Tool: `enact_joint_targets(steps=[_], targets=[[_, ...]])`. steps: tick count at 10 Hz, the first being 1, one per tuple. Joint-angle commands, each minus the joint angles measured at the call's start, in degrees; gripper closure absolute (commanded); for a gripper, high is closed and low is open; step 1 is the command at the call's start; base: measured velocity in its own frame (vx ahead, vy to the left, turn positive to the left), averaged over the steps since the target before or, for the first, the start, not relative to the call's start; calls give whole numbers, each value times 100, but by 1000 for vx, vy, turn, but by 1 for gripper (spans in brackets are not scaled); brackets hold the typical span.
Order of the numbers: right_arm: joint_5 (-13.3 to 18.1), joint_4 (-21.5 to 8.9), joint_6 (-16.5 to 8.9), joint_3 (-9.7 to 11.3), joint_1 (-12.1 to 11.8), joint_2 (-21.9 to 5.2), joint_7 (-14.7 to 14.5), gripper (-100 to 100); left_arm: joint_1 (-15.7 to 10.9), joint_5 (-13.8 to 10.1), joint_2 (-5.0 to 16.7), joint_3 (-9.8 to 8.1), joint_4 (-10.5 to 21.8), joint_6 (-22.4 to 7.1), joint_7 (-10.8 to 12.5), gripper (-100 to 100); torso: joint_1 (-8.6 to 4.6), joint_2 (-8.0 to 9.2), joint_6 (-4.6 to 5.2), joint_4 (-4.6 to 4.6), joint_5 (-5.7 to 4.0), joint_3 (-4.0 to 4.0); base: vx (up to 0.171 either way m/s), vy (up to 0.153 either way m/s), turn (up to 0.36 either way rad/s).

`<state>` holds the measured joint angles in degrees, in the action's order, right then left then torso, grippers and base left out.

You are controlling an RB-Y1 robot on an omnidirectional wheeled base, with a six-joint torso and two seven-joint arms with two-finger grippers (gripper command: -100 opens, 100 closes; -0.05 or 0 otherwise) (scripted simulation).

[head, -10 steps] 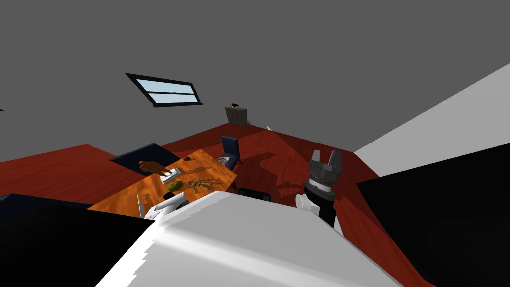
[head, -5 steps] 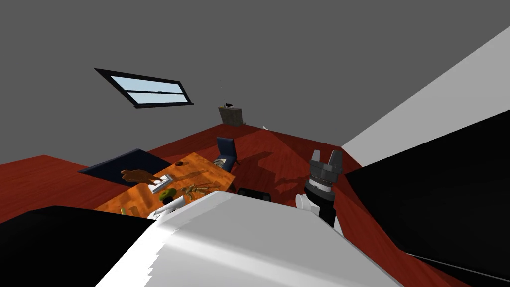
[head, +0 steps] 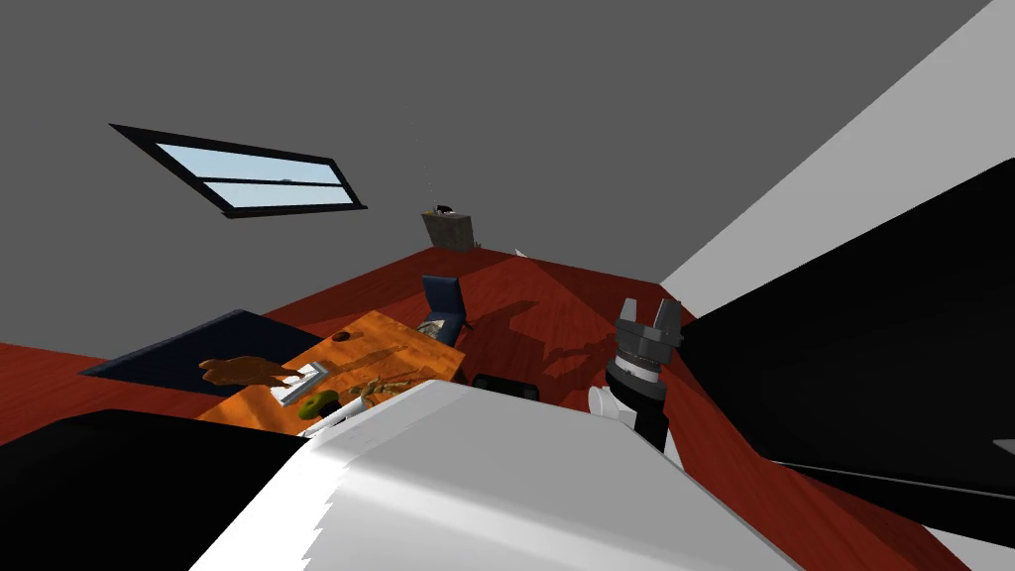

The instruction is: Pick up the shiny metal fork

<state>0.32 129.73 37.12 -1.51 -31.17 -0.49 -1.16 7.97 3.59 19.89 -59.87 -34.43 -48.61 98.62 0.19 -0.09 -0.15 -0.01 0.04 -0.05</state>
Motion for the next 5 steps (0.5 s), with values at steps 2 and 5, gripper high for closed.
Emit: enact_joint_targets(steps=[2,5], targets=[[0,0,0,0,0,0,0,0,-40,8,20,-99,389,-101,223,-100,-5,-1,-2,0,-1,0,-5,17,-96],[0,0,0,0,0,0,0,0,-40,8,20,-99,398,-101,223,-100,-5,0,-3,0,-1,0,-4,17,-24]])
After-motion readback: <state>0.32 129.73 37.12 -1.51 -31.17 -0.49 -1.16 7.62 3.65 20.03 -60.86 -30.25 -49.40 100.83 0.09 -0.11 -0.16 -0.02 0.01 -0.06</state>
